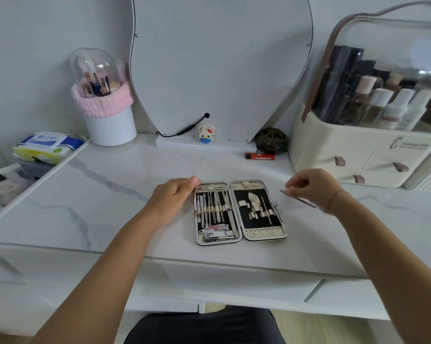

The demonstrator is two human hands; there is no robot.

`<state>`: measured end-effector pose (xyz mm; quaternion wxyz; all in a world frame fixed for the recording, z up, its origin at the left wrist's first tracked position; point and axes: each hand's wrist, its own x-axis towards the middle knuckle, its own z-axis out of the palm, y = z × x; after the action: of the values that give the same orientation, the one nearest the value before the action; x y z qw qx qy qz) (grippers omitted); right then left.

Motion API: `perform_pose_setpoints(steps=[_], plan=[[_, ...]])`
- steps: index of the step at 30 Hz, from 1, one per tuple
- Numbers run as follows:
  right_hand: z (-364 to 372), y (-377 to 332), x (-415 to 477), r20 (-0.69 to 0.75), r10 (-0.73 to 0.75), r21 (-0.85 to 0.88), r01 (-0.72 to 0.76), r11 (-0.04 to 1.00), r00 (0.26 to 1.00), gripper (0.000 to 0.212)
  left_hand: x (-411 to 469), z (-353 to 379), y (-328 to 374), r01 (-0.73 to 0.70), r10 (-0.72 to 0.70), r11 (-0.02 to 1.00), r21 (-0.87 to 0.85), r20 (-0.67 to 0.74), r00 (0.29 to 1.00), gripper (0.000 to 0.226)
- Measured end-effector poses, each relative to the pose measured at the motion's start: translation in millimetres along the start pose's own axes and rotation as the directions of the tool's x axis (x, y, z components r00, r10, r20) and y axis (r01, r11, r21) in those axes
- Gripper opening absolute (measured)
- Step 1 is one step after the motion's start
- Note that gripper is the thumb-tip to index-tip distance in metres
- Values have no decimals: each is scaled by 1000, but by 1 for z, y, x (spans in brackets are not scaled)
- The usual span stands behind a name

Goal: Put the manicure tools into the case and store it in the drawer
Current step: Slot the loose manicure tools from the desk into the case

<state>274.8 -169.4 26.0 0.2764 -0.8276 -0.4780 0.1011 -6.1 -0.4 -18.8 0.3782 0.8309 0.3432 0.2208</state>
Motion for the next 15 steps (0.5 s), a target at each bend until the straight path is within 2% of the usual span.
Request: perform_pose_setpoints(steps=[4,8,15], plan=[[3,5,-2,-24,11,-36,-12,999,1000,10,-2,0,1,-1,1,1000,5,-10,1000,65],[7,4,1,-39,11,-48,-13,999,999,7,-1,-1,1,10,-10,1000,16,5,1000,86],[2,-1,7,127,-6,-180,29,983,992,12,-2,0,1,17,-17,1000,17,-10,1000,73]])
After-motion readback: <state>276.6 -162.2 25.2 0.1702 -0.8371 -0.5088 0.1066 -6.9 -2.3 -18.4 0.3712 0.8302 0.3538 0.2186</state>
